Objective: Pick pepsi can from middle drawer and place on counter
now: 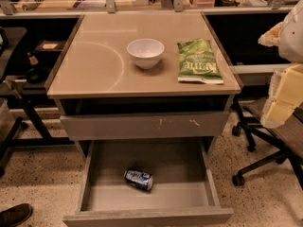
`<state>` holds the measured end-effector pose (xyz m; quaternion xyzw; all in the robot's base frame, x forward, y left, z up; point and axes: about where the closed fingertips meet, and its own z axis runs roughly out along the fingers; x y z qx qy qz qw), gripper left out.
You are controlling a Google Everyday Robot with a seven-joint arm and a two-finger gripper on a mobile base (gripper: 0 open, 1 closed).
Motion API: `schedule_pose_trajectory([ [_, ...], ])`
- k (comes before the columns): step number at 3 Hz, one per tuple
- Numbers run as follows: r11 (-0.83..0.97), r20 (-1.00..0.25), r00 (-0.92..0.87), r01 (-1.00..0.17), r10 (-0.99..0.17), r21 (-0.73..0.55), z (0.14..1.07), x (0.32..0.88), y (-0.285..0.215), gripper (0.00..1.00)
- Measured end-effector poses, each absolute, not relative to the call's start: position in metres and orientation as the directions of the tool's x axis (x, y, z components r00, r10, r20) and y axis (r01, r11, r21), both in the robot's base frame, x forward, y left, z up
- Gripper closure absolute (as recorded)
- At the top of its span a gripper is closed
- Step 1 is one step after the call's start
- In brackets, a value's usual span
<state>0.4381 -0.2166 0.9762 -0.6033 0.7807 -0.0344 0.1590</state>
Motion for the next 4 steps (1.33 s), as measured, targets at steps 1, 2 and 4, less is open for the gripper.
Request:
schedule_pose_trajectory([
  [1,0.27,-0.207,-0.221,-0.931,-0.953,-0.246,0.976,0.438,-0.217,0.0],
  [2,0.263,-0.242,-0.21,-0.941,-0.947,-0.214,0.957,0.424,-0.206,0.0],
  [4,0.291,-0.306,-0.261,-0.955,-0.916,-0.055,0.863,0.377,-0.152,0.0],
])
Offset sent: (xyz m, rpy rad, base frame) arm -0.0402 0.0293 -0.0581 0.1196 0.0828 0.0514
